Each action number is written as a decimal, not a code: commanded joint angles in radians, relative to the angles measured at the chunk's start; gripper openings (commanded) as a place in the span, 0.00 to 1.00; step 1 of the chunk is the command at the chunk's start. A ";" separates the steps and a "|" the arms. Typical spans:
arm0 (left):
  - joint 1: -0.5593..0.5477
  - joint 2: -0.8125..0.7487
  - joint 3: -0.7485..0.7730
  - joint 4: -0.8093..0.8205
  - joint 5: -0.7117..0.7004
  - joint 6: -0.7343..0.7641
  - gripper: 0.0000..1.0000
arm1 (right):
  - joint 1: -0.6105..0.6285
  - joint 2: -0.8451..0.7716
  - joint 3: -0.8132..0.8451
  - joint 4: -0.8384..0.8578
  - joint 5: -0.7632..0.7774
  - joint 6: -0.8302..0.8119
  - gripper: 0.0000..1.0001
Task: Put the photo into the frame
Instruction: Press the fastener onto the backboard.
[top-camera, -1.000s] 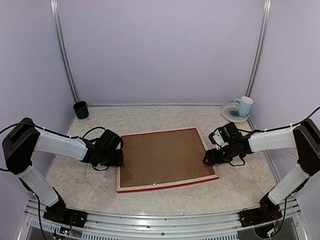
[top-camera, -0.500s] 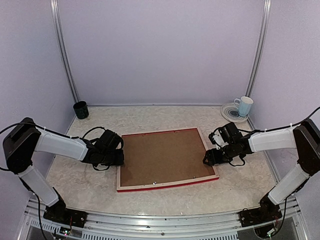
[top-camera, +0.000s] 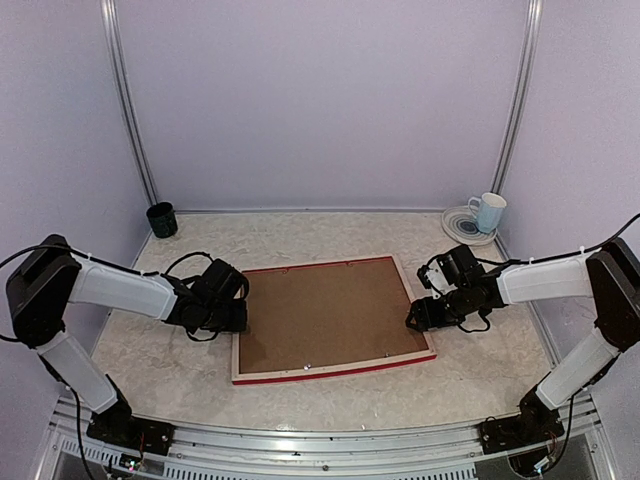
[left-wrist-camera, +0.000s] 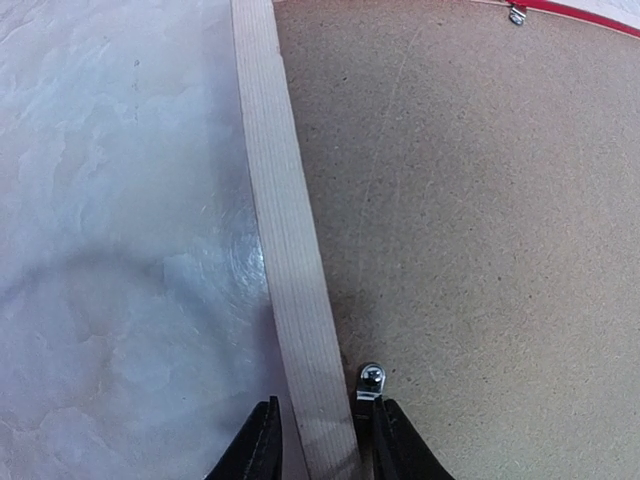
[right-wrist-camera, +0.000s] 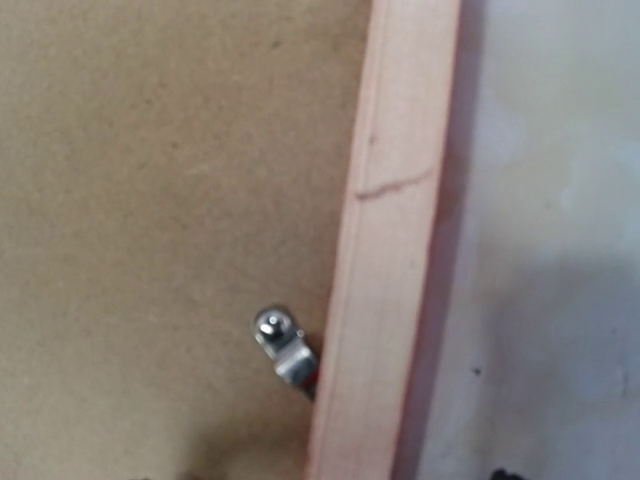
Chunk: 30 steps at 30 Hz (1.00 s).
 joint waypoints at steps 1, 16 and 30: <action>0.000 0.025 0.026 -0.073 -0.024 0.025 0.32 | -0.010 -0.006 -0.001 0.004 -0.008 -0.006 0.72; 0.031 0.062 0.041 -0.057 0.006 0.041 0.27 | -0.009 -0.015 -0.016 0.022 -0.021 -0.014 0.73; 0.044 0.068 0.064 -0.083 0.028 0.046 0.19 | -0.009 -0.054 -0.018 0.025 -0.077 -0.022 0.72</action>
